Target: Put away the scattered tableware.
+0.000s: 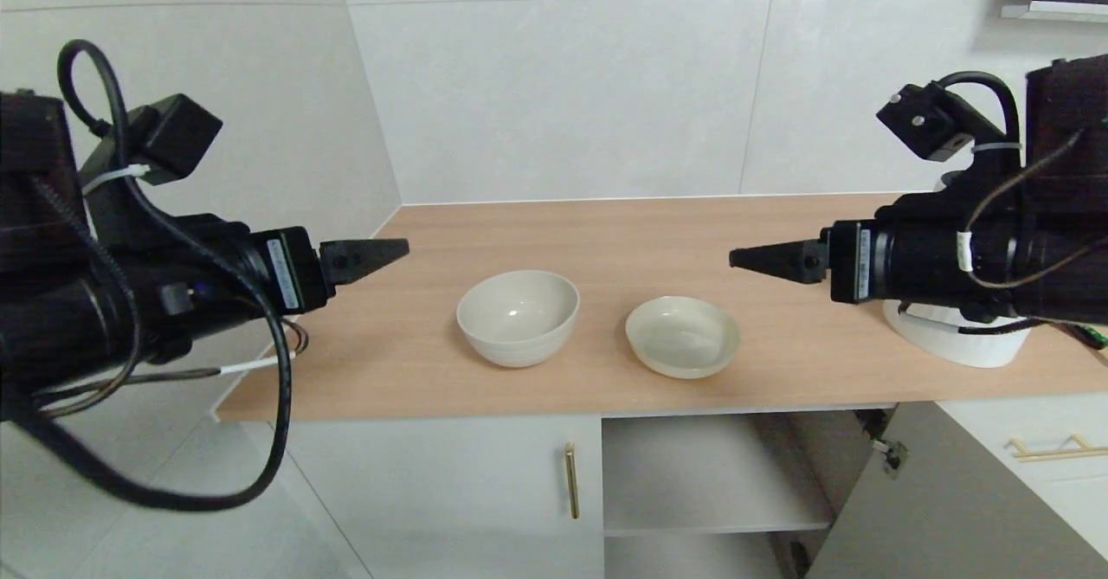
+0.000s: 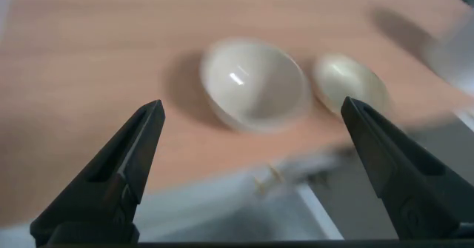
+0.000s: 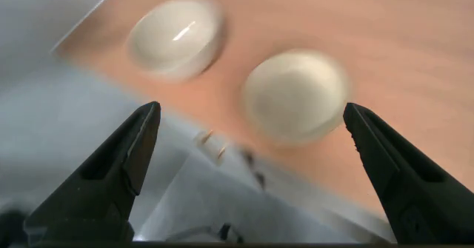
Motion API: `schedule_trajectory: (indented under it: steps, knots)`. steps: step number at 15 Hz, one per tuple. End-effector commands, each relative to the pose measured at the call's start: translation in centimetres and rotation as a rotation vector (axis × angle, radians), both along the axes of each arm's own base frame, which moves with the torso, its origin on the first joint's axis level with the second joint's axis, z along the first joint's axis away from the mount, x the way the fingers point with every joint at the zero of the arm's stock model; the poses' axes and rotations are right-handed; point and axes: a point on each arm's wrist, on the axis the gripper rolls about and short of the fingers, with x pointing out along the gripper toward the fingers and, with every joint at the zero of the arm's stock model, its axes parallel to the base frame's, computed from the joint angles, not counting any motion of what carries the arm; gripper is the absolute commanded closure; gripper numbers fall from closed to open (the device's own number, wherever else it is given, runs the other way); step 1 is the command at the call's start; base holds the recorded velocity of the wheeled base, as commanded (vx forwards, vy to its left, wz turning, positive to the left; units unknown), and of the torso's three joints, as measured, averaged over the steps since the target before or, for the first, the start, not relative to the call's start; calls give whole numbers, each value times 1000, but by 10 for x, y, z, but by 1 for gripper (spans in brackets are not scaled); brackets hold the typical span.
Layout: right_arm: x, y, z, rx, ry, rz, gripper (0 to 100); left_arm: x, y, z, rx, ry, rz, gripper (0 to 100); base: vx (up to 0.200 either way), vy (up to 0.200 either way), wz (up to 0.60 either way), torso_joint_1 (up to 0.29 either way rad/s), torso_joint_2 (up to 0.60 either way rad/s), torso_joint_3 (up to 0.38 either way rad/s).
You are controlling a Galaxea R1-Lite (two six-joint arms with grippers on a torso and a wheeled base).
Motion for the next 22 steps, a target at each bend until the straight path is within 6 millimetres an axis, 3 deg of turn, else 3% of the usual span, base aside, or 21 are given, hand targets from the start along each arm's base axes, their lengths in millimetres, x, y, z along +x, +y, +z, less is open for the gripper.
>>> schedule_trajectory:
  steps: [1, 5, 7, 14, 21, 22]
  knots:
    - [39, 13, -16, -20, 115, -119, 0, 36, -7, -7, 43, 102, 102, 0, 0, 0, 0, 0, 0, 0]
    - [56, 17, -37, -54, 171, -169, 0, 54, -13, -18, 8, 301, 141, 0, 0, 0, 0, 0, 0, 0]
    - [61, 19, -44, -76, 183, -206, 0, 74, -22, -31, -16, 358, 153, 0, 0, 0, 0, 0, 0, 0]
    - [63, 19, -46, -76, 181, -255, 0, 116, -50, -73, 37, 448, 175, 0, 0, 0, 0, 0, 0, 0]
    - [62, 20, -47, -76, 185, -253, 0, 134, -56, -93, 64, 477, 208, 0, 0, 0, 0, 0, 0, 0]
    - [62, 20, -47, -76, 185, -253, 0, 135, -56, -94, 63, 480, 208, 100, 0, 0, 0, 0, 0, 0]
